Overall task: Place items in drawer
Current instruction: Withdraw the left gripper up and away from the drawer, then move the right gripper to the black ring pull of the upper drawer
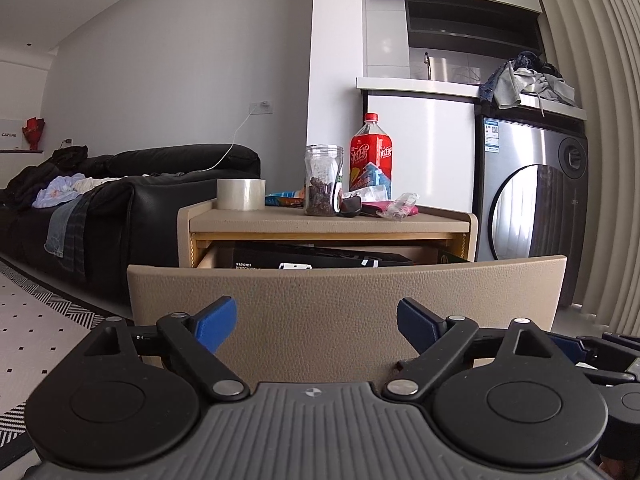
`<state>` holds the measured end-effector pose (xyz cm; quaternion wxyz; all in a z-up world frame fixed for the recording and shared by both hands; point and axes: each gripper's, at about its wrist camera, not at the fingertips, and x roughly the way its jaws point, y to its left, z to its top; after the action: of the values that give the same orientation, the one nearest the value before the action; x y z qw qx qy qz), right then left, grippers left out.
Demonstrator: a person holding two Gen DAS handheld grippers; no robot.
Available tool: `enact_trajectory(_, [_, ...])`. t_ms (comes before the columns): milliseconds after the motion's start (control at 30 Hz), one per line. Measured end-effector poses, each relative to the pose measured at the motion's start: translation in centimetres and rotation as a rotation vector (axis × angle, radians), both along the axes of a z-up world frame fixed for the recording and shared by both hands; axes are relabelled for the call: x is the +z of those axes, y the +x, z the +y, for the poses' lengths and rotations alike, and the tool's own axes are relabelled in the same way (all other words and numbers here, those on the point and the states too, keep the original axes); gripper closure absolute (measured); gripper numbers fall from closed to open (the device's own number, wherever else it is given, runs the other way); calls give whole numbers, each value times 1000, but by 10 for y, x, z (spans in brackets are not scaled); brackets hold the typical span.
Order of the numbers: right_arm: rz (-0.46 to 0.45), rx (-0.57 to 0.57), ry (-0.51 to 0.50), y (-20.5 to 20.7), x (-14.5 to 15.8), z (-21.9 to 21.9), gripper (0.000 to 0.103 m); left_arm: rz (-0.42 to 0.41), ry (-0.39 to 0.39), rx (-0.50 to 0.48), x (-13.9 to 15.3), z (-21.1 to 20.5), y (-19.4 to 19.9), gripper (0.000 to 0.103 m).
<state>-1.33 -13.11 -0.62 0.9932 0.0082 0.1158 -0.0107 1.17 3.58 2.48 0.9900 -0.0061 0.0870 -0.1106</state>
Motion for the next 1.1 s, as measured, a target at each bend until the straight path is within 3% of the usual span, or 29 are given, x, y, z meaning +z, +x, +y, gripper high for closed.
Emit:
enact_trajectory(233, [16, 7, -12, 4, -5, 5, 68, 10, 37, 16, -15, -3, -9, 12])
enact_trajectory(667, [30, 20, -29, 7, -12, 16, 68, 56, 20, 49, -36, 7, -18, 12])
enact_trajectory(1100, [33, 26, -41, 9, -14, 24, 68, 33, 36, 78, -39, 17, -26, 11])
